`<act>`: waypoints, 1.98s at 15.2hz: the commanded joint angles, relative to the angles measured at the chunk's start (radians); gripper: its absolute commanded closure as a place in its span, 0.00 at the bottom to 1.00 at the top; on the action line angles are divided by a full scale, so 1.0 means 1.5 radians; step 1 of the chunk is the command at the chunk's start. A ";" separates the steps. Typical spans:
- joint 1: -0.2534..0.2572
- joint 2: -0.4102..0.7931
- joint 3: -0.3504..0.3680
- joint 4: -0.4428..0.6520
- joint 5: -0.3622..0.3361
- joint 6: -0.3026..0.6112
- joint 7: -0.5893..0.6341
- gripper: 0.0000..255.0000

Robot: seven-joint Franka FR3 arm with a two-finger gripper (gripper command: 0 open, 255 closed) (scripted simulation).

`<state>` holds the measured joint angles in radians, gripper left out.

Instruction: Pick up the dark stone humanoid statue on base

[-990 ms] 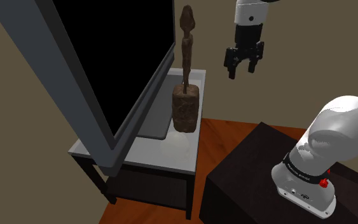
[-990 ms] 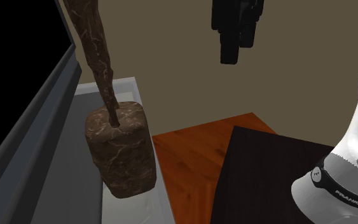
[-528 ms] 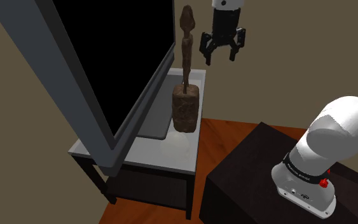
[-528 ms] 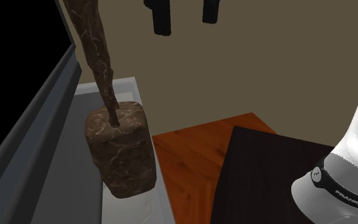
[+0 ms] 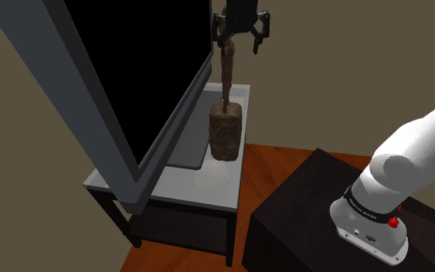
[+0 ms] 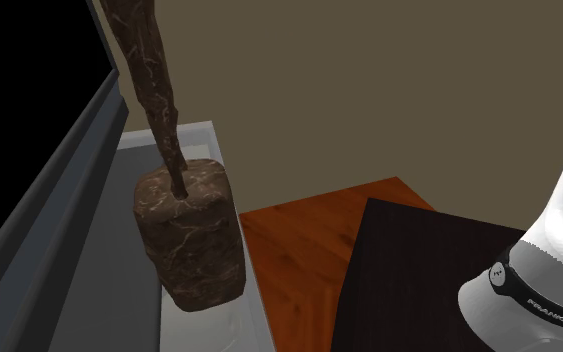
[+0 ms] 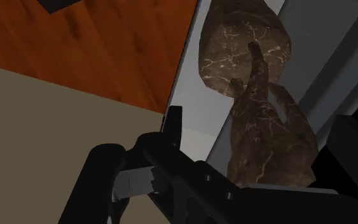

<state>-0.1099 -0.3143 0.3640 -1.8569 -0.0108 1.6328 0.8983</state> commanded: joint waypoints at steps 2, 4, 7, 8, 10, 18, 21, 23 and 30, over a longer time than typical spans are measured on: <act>-0.013 0.071 0.036 0.100 -0.051 -0.016 0.088 0.00; -0.014 0.088 0.045 0.117 -0.066 -0.014 0.113 0.00; -0.013 0.079 0.043 0.080 -0.062 0.014 0.114 0.00; -0.013 0.076 0.042 0.068 -0.061 0.023 0.115 0.00; -0.012 0.072 0.042 0.046 -0.060 0.042 0.116 0.00; -0.012 0.072 0.041 0.041 -0.060 0.047 0.116 1.00; -0.012 0.072 0.041 0.040 -0.060 0.047 0.116 1.00; -0.012 0.073 0.042 0.050 -0.060 0.038 0.116 1.00; -0.014 0.093 0.045 0.135 -0.068 -0.028 0.112 1.00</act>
<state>-0.1313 -0.1787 0.4289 -1.6816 -0.1099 1.6103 1.0641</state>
